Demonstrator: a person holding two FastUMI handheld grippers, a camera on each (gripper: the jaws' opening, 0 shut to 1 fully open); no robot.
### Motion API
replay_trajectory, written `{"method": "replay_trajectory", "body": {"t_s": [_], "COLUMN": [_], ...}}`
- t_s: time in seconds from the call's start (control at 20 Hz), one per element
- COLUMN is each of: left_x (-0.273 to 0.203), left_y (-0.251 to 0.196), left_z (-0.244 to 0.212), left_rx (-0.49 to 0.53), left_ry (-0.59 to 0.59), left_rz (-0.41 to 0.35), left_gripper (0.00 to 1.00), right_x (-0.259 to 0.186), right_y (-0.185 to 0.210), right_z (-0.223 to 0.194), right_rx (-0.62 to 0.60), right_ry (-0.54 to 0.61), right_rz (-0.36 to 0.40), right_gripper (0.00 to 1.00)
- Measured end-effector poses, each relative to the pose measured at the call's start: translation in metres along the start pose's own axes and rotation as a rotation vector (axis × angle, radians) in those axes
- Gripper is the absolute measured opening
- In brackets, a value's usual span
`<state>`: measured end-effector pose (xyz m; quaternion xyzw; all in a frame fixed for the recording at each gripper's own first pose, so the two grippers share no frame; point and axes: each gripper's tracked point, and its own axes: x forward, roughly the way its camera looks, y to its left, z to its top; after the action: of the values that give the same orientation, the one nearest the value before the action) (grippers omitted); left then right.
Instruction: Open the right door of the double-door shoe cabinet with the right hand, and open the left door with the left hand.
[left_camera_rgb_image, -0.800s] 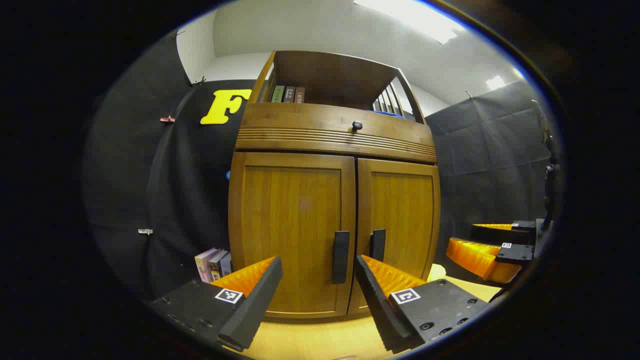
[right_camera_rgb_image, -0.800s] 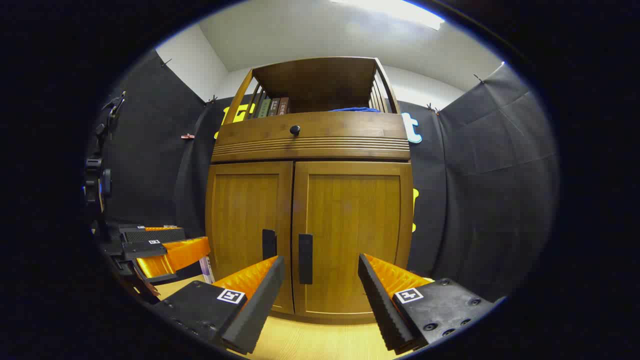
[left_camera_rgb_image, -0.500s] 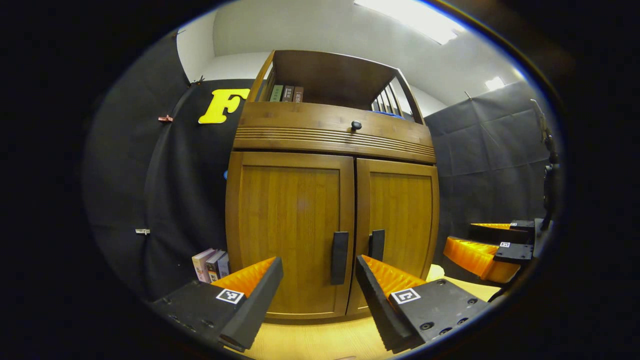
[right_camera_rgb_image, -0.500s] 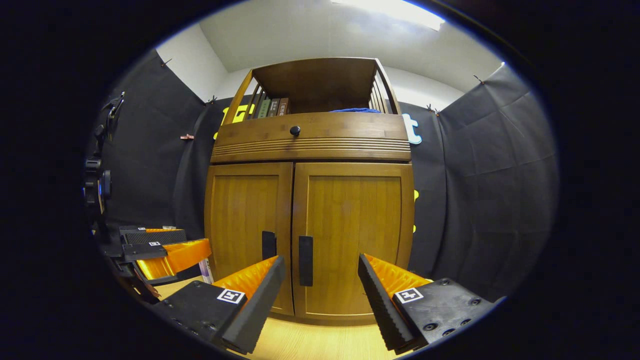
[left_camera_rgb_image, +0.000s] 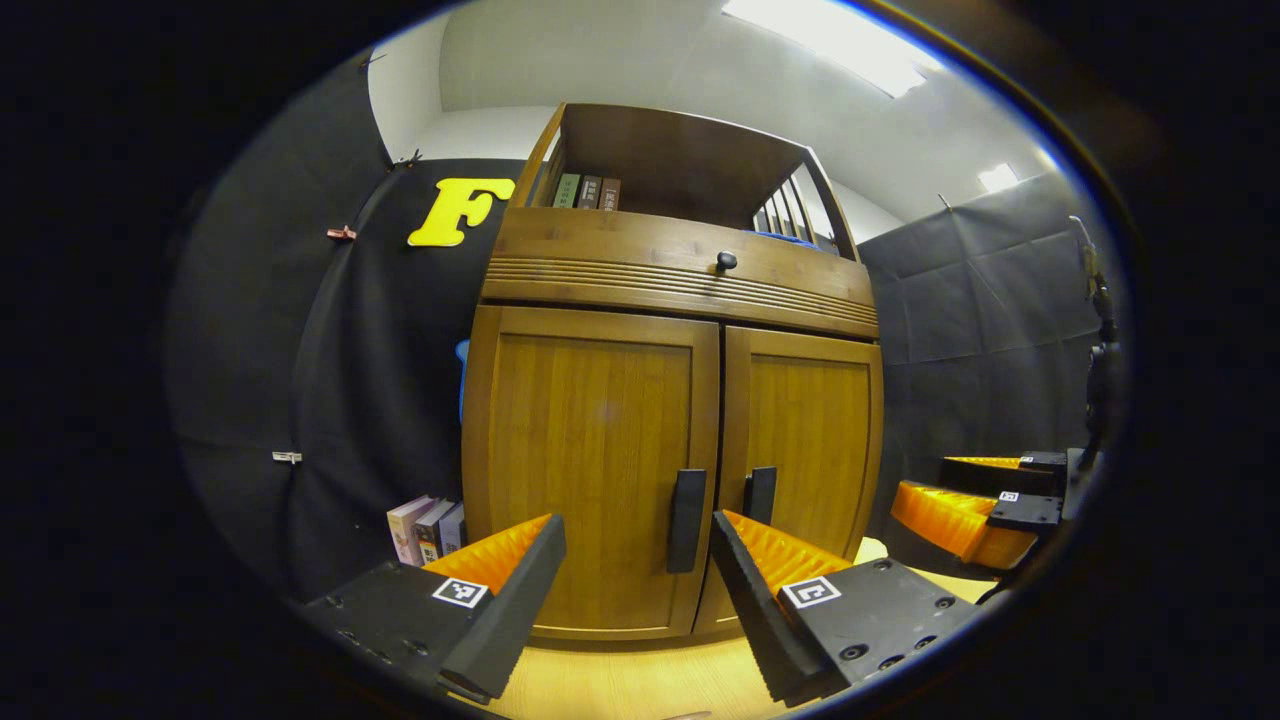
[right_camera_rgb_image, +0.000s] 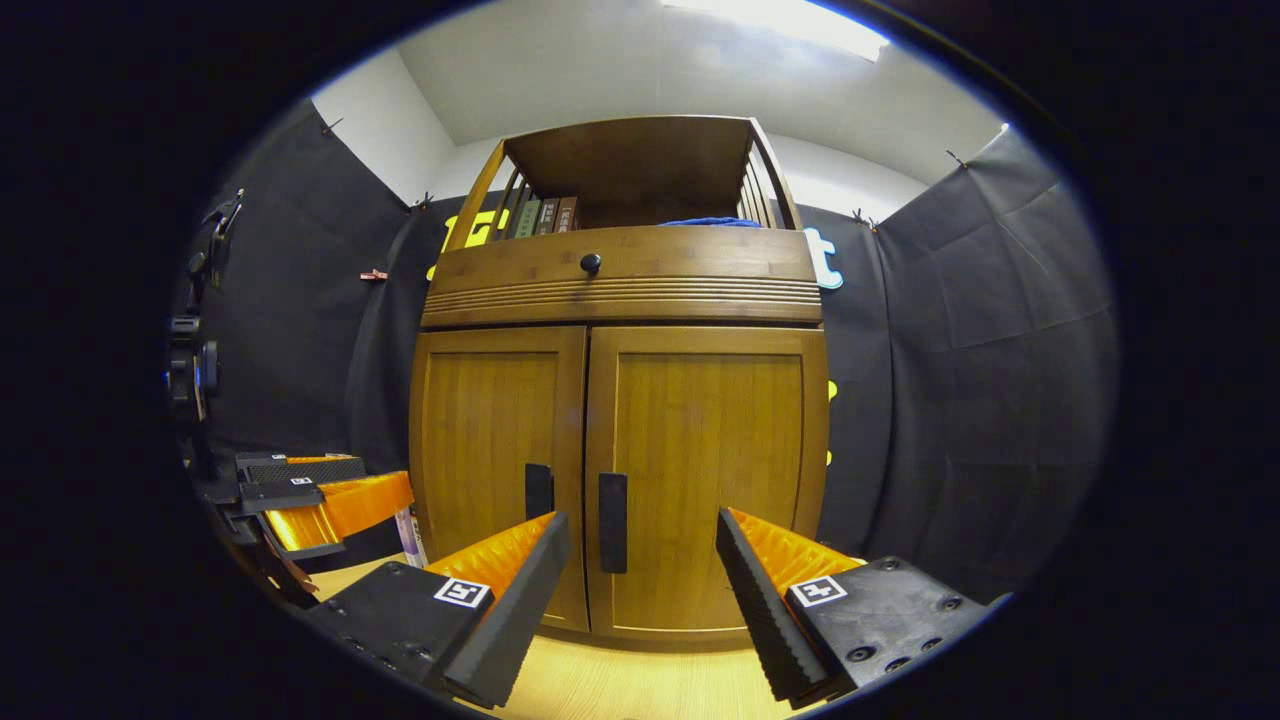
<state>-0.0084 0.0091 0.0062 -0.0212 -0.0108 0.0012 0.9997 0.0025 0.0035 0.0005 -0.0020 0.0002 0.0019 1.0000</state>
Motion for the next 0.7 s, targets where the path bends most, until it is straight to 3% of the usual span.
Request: {"method": "replay_trajectory", "body": {"t_s": [0.3,0.7], "left_x": [0.000,-0.004], "left_y": [0.002,0.021], "left_z": [0.002,0.007], "left_rx": [-0.001,-0.008], "left_ry": [0.000,-0.009], "left_rz": [-0.002,0.031], "left_gripper": [0.87,0.94], "right_x": [0.002,0.030], "right_y": [0.002,0.028], "right_z": [-0.006,-0.018], "right_rx": [-0.001,-0.017], "right_ry": [0.016,0.032], "right_rz": [0.013,0.017], "right_gripper": [0.94,0.96]}}
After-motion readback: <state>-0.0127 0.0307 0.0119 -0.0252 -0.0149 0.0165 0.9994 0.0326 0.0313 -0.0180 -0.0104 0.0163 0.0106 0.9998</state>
